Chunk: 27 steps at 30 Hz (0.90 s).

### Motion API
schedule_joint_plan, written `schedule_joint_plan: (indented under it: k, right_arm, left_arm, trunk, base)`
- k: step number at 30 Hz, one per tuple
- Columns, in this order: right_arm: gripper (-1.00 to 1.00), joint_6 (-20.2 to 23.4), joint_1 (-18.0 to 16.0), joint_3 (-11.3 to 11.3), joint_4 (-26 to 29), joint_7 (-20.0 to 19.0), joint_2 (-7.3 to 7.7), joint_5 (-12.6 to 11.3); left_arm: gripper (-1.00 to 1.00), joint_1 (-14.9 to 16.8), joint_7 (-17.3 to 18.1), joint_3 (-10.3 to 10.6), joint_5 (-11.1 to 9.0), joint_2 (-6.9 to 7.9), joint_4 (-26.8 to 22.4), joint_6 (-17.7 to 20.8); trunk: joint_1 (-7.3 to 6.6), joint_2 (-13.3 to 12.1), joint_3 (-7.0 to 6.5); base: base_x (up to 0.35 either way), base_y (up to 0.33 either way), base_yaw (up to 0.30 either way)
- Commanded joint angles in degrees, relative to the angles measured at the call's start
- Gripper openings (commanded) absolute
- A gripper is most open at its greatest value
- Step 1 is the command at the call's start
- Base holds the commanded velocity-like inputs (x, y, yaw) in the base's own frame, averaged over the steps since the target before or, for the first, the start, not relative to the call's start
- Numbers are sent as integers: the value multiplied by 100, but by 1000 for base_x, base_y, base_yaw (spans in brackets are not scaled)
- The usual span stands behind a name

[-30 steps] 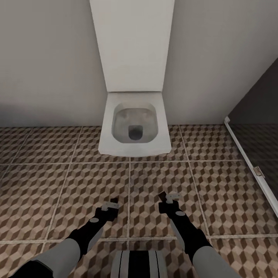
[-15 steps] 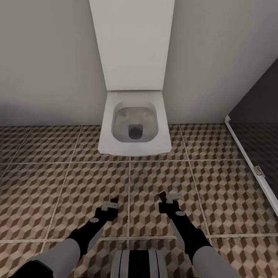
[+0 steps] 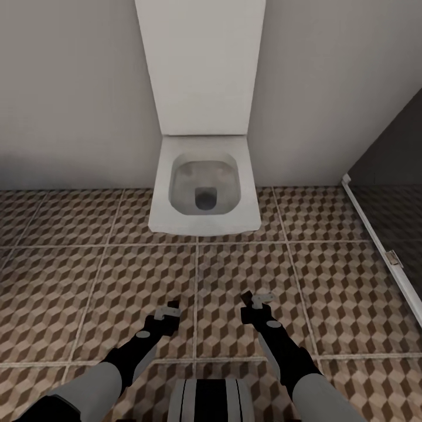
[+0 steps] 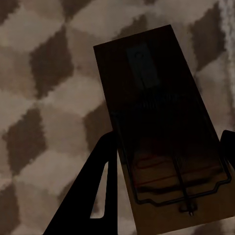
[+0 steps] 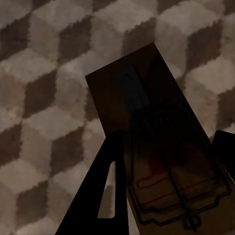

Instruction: Take the four mousetraps from the cabinet in the bathroom and place them on the bathroom floor. Make sure all four end up on the same floor surface, and ensure that at least two of them are either under or directly next to the same bathroom sink.

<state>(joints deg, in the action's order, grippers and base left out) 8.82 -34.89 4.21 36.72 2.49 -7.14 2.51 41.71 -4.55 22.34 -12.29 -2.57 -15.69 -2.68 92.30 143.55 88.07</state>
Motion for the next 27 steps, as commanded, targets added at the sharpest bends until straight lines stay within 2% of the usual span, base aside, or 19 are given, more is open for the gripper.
schedule_joint_plan:
  k: [1, 15, 24, 27]
  right_arm:
    - [-100, 41, 0, 18, 10, 24, 2, 25]
    - [-100, 41, 0, 17, 10, 24, 2, 28]
    - [-100, 6, 0, 18, 10, 24, 2, 27]
    - [-100, -425, 0, 18, -7, 19, 2, 25]
  left_arm:
    - [-100, 4, -43, 51, -43, 2, 5, -23]
    - [-100, 4, -41, 51, -43, 2, 5, -23]
    - [-100, 4, -40, 51, -39, 2, 5, -23]
    - [-100, 4, -38, 51, -38, 2, -17, -31]
  trunk:
    - [2, 3, 29]
    - [38, 21, 390]
    - [38, 21, 400]
    - [38, 21, 400]
  base:
    - [0, 0, 0]
    - [0, 0, 0]
    - [0, 0, 0]
    - [0, 0, 0]
